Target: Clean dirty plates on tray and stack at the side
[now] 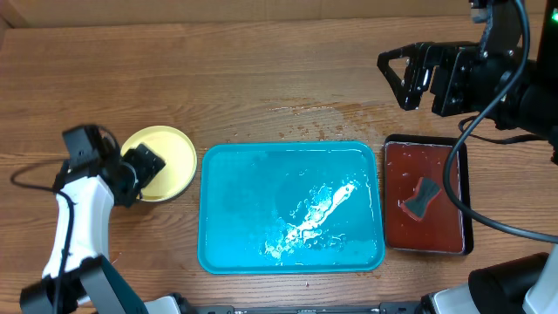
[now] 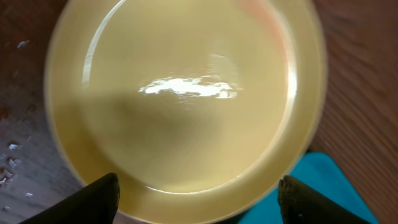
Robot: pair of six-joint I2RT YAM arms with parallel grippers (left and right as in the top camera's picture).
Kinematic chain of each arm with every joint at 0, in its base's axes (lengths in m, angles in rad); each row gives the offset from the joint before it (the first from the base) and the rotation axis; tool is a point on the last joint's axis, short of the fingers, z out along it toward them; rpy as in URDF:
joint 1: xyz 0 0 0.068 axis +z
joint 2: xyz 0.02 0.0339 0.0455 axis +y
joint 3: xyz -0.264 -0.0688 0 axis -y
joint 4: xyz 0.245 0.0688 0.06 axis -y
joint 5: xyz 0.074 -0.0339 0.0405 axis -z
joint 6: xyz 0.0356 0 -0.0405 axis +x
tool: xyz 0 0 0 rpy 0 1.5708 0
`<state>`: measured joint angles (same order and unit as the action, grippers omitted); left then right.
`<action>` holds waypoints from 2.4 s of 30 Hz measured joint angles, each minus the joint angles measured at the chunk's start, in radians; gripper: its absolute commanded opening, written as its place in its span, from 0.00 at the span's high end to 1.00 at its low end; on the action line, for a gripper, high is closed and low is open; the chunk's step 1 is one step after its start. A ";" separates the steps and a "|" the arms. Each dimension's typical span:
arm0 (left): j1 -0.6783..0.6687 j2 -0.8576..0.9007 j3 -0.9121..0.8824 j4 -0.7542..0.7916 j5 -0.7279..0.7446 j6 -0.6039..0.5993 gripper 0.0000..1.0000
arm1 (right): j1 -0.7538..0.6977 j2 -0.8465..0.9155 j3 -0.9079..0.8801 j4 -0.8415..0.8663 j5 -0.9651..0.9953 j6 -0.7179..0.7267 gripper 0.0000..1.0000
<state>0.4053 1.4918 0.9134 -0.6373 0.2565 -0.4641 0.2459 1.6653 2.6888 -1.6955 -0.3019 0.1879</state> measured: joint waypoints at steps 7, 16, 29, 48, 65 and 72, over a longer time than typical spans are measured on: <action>-0.143 -0.155 0.191 -0.088 -0.002 0.106 0.11 | 0.011 -0.005 0.000 0.000 0.165 -0.028 0.01; -0.266 -0.317 0.329 -0.172 -0.036 0.166 0.07 | 0.211 -0.176 -0.008 0.035 0.329 -0.097 0.00; -0.361 -0.548 0.352 -0.190 -0.044 0.183 0.00 | 0.287 -0.530 -0.021 0.000 0.445 -0.110 0.00; -0.361 -0.588 0.354 -0.397 -0.044 0.179 0.00 | 0.287 -0.638 -0.027 0.000 0.377 -0.110 0.00; -0.361 -0.519 0.354 -0.438 -0.044 0.179 0.00 | 0.287 -0.638 -0.027 0.000 0.376 -0.109 0.00; -0.361 -0.477 0.354 -0.441 -0.044 0.179 0.00 | 0.287 -0.638 -0.027 0.000 0.376 -0.109 0.00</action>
<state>0.0444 1.0145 1.2671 -1.0779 0.2127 -0.2852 0.5327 1.0275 2.6617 -1.6955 0.0742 0.0784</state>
